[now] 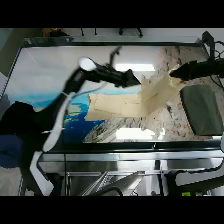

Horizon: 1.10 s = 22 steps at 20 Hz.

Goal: Fold the shirts.

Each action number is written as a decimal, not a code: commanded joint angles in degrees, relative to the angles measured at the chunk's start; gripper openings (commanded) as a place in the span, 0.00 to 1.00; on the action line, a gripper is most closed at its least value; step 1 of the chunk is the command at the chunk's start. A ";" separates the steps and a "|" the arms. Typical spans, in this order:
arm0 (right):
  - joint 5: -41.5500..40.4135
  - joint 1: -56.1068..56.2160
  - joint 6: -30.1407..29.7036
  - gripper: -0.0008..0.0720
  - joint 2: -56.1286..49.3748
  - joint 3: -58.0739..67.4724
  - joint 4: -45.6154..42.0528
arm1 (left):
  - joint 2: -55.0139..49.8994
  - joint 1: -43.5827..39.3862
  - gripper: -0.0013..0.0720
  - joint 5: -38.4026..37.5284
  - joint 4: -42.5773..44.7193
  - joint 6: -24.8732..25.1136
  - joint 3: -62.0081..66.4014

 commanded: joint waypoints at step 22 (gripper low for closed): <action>-30.80 28.09 10.14 0.86 -9.88 -3.61 -14.40 | 31.28 30.36 0.04 -20.46 -20.50 11.30 -0.13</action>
